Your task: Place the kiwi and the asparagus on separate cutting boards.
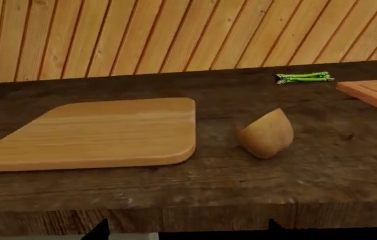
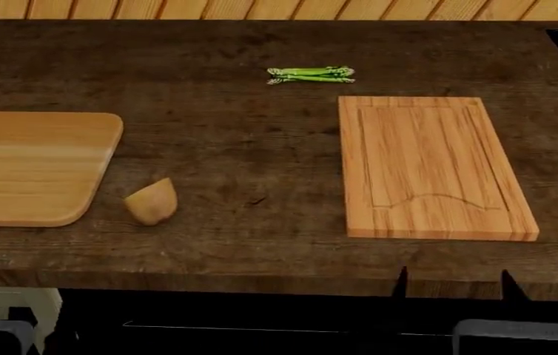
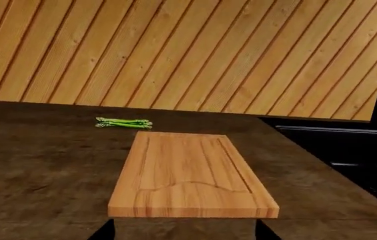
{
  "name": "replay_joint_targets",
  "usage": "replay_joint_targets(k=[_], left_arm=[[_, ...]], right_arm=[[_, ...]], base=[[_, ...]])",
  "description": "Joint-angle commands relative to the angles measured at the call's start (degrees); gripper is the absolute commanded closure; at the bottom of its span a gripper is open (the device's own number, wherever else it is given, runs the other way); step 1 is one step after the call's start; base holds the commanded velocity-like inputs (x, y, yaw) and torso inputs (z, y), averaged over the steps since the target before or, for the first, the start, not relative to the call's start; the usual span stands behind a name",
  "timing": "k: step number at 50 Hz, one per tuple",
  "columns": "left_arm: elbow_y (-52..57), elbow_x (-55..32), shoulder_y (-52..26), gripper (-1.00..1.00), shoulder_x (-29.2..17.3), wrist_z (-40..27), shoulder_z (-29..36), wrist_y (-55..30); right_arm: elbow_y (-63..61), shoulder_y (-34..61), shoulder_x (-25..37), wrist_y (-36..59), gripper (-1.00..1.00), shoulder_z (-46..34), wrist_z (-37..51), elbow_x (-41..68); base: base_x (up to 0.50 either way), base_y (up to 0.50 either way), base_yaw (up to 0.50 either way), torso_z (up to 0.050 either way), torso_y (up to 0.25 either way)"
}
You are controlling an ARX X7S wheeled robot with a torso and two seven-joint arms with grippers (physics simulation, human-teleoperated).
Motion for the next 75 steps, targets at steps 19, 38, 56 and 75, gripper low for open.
replay_joint_targets(k=[19,38,56,75], left_arm=[[19.5,-23.8,-17.5,-1.00,-14.5,1.6,-20.5,-37.6],[21.7,-27.8,-15.9,-1.00,-15.6,1.3,-24.6,-41.0],[20.6,-28.3,-15.6,-1.00,-16.1,1.6,-24.2,-40.5],[20.6,-29.4,-13.5,-1.00,-16.0,1.6,-26.4,-39.9]], right_arm=[[-26.2,14.3,14.4,51.7,-1.00,41.0,0.2,42.3],[-25.6,17.1,16.5,54.7,-1.00,45.0,4.6,50.8],[-25.9,15.6,18.0,53.0,-1.00,43.8,6.1,51.7],[-18.7,26.9,20.2,58.0,-1.00,33.2,13.2,60.0]], base=[[0.01,0.00,0.00,0.000,0.000],[0.50,0.16,0.00,0.000,0.000],[0.50,-0.06,0.00,0.000,0.001],[0.39,0.02,0.00,0.000,0.001]])
